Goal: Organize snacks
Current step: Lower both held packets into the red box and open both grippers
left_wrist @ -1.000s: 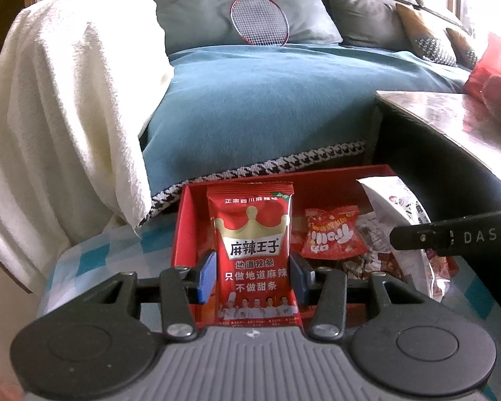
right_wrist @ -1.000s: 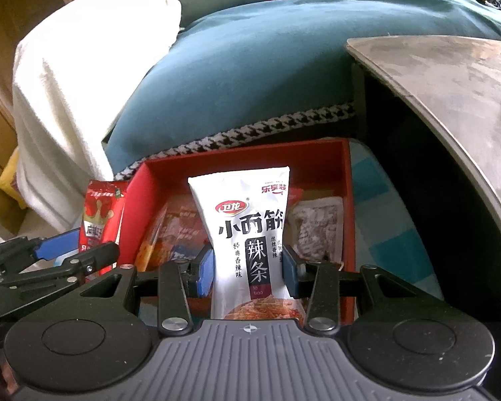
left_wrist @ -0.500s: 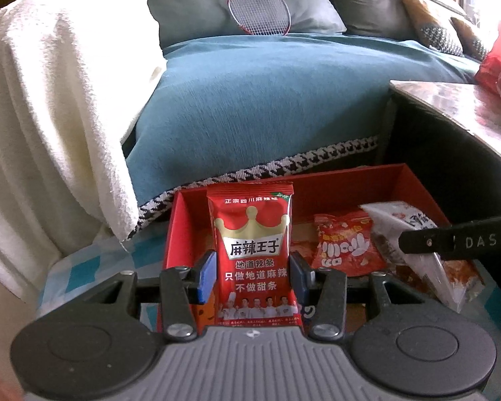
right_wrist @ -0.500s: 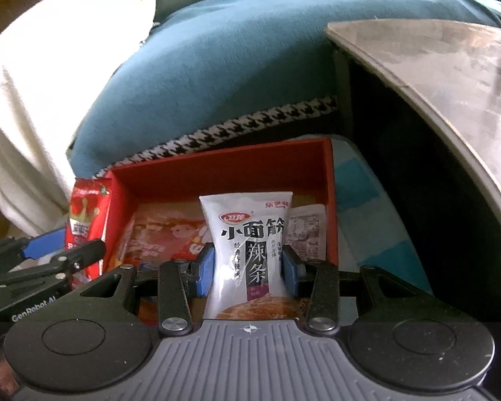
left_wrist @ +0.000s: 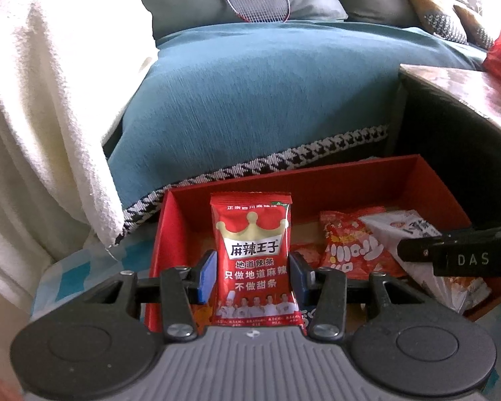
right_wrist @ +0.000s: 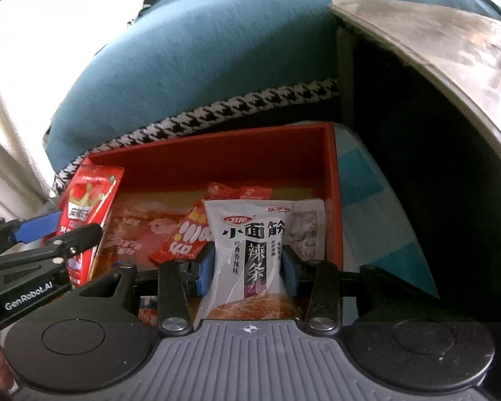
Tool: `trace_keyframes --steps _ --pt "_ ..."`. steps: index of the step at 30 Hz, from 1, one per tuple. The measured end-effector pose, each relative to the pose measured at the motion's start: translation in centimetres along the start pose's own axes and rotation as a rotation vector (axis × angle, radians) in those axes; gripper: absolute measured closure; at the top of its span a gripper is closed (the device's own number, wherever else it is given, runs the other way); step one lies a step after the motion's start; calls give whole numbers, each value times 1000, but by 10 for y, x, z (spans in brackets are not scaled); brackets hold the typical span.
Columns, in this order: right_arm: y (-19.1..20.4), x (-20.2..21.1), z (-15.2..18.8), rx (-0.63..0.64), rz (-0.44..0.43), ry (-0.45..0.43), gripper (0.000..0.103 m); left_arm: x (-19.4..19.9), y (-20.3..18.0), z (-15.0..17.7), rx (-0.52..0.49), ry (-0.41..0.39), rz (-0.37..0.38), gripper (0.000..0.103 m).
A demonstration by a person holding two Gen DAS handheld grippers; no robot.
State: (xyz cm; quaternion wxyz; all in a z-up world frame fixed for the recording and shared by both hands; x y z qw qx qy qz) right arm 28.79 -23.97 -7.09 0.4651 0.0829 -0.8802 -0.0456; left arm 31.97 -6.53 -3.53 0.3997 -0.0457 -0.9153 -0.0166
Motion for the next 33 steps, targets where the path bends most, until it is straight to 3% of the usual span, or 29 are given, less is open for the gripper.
trace_keyframes --steps 19,23,33 --pt "13 -17 -11 95 75 -10 49 -17 -5 1 -17 45 -28 60" --pt "15 -17 -12 102 77 -20 31 -12 -6 -2 -18 31 -29 53" --pt "13 -6 -14 98 110 -51 31 5 0 -12 6 2 -26 50"
Point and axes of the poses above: each gripper's, at about its wrist camera, not at the fingertips, and x roughly against the way its jaws point, y to its left, z to its underside, the point moved 3 cm from there along -x, roughly the way its jaws point, and after that the axes turned 9 degrees about x, right-handed, at the moved point
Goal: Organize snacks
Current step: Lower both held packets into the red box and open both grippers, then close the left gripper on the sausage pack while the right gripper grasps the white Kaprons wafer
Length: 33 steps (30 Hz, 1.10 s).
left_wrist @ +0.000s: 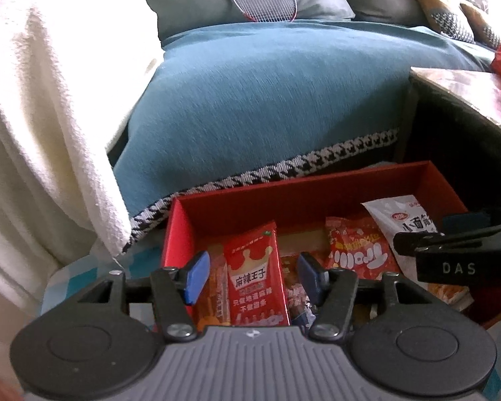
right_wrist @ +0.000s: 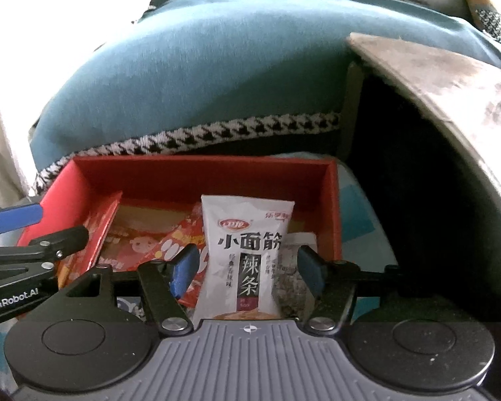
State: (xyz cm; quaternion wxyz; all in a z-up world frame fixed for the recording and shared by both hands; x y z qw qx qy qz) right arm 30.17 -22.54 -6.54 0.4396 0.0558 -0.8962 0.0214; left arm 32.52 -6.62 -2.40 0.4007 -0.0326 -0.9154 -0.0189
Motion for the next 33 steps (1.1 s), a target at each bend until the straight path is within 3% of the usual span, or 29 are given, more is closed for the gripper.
trace_keyframes --steps 6,10,19,26,33 --pt "-3 19 2 -9 -30 -14 31 14 4 0 5 -9 5 50" --pt "-2 40 10 -29 -103 -15 31 23 6 3 24 3 29 50" --pt "14 70 25 11 -161 2 29 56 16 32 28 38 50 47" --pt "23 91 38 2 -177 -3 28 68 13 70 48 150 138 45" --pt "38 118 54 4 -216 -28 27 48 -9 99 -5 248 144 45"
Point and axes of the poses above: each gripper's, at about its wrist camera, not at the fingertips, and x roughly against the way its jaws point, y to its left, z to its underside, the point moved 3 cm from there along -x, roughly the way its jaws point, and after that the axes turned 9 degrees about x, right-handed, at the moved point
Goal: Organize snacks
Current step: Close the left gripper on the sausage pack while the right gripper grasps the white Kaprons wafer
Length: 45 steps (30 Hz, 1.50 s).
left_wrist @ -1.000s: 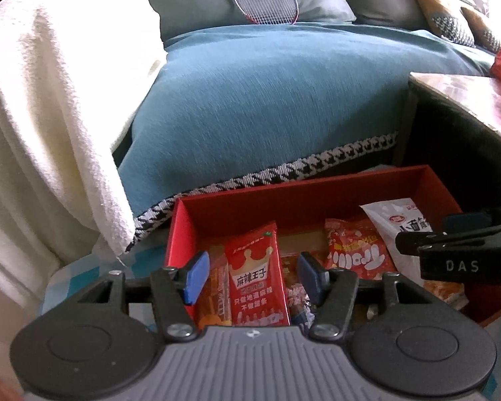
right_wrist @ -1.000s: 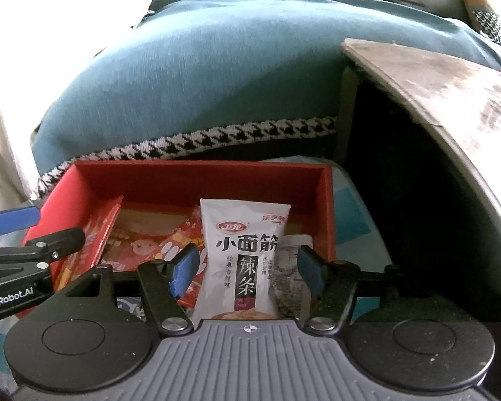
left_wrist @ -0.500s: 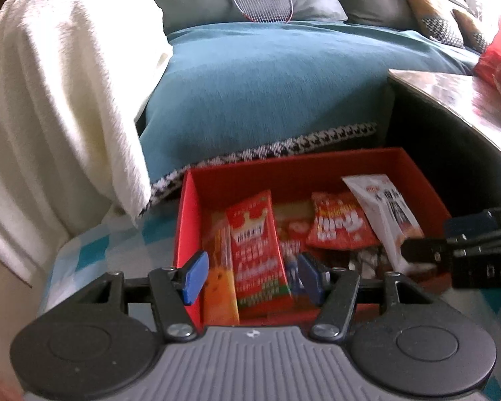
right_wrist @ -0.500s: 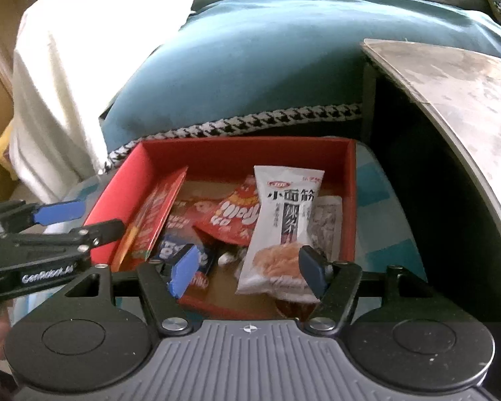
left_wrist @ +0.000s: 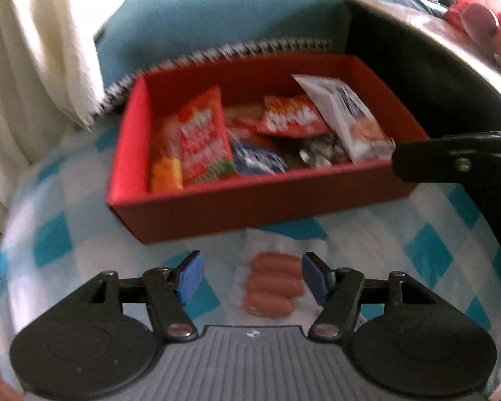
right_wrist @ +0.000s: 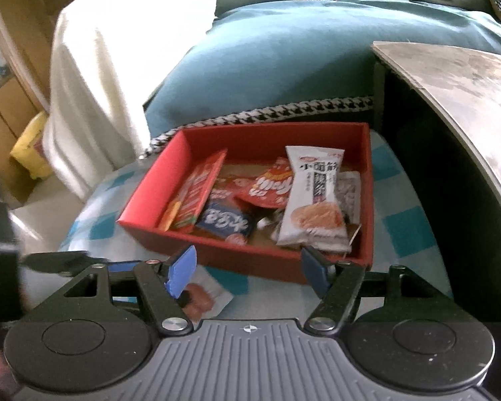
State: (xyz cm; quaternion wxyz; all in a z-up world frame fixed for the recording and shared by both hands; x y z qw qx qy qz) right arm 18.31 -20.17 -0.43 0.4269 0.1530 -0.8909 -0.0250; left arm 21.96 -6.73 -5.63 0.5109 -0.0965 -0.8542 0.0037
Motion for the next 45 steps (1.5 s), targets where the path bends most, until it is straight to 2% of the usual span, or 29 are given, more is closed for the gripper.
trace_keyframes --steps 1,3,5,10,13,15,26,27,28,30,35,40,45 --pt "1 2 3 0 -5 0 27 -3 -2 1 6 15 8 44" --pt "2 3 7 0 -17 5 18 -11 -5 2 12 37 14 44" --pt "1 1 10 0 -27 18 18 -19 -6 1 20 51 14 44" --pt "-3 -4 11 -9 -28 32 18 -35 -8 4 17 85 20 33" --pt "-2 -6 11 -10 -39 35 18 -38 -11 6 -12 76 9 31" --pt "0 -8 12 -1 -44 43 18 -38 -11 8 -19 59 -3 37" --pt "5 -17 20 19 -37 89 18 -14 16 21 39 46 -47 38" --pt "7 -20 23 26 -38 101 18 -10 21 23 51 43 -59 55" --pt "10 -24 26 37 -37 118 18 -8 25 25 59 50 -67 60" --pt "16 -32 34 58 -35 156 18 -1 37 30 107 64 -55 62" --pt "36 -47 50 124 -35 225 18 8 53 44 129 78 -50 62" --pt "48 -52 61 142 -48 266 17 8 63 42 186 100 -34 57" --pt "65 -72 79 178 -53 316 17 13 66 37 210 87 -16 54"
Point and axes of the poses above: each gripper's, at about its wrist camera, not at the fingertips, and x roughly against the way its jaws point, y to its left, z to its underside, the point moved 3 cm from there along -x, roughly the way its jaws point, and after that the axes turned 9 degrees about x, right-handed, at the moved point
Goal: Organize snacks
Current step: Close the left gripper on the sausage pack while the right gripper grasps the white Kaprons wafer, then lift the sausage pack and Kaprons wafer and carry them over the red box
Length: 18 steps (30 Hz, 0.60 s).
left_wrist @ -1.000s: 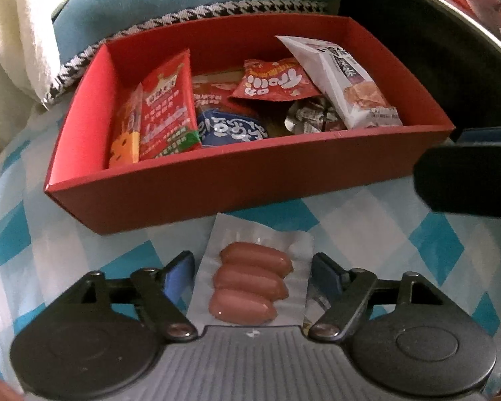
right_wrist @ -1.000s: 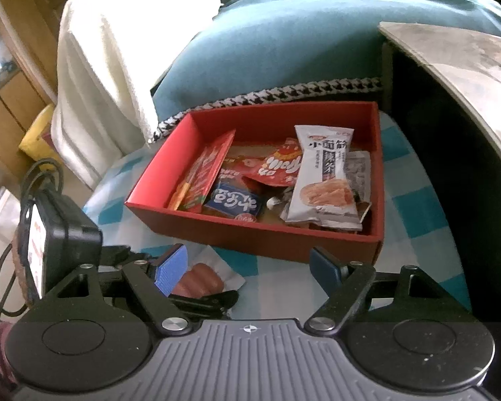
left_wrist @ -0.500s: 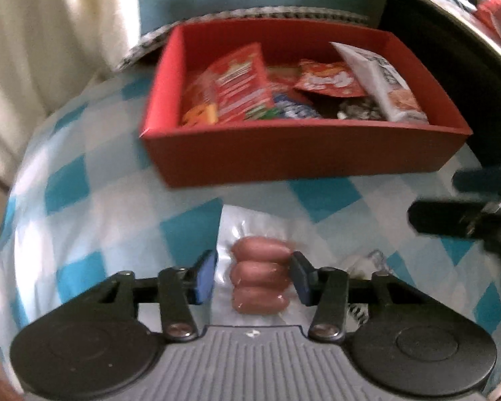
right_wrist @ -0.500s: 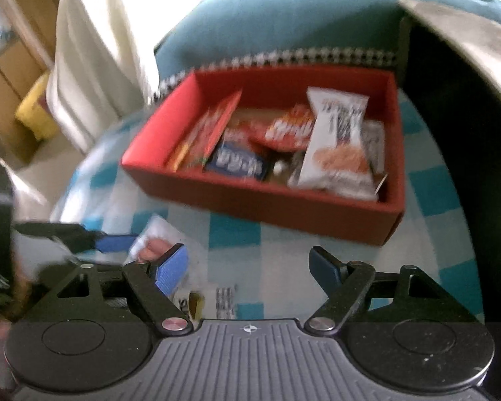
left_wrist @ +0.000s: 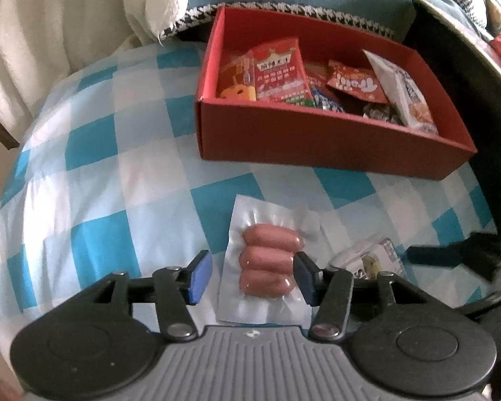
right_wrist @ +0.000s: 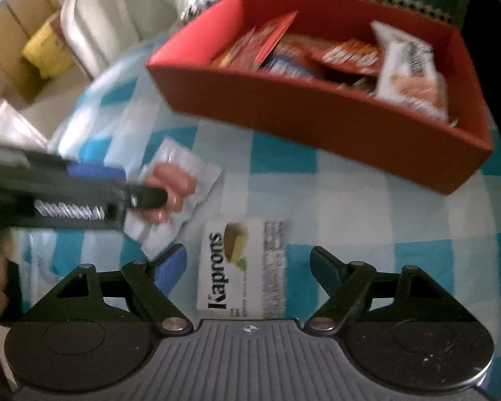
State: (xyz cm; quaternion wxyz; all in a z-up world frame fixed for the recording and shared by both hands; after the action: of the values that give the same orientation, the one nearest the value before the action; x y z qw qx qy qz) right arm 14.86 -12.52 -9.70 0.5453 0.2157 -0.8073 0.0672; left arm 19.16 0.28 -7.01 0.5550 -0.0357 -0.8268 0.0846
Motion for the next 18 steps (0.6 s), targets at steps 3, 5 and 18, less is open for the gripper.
trace_keyframes --steps 3,5,18 --pt "11 -8 -2 57 48 -6 16 2 1 -1 -3 -2 7 52" --pt "16 -10 -1 89 78 -7 19 1 1 0 -6 3 12 52" --pt "-12 39 8 7 109 -82 37 -14 -30 9 -128 -3 -34 34"
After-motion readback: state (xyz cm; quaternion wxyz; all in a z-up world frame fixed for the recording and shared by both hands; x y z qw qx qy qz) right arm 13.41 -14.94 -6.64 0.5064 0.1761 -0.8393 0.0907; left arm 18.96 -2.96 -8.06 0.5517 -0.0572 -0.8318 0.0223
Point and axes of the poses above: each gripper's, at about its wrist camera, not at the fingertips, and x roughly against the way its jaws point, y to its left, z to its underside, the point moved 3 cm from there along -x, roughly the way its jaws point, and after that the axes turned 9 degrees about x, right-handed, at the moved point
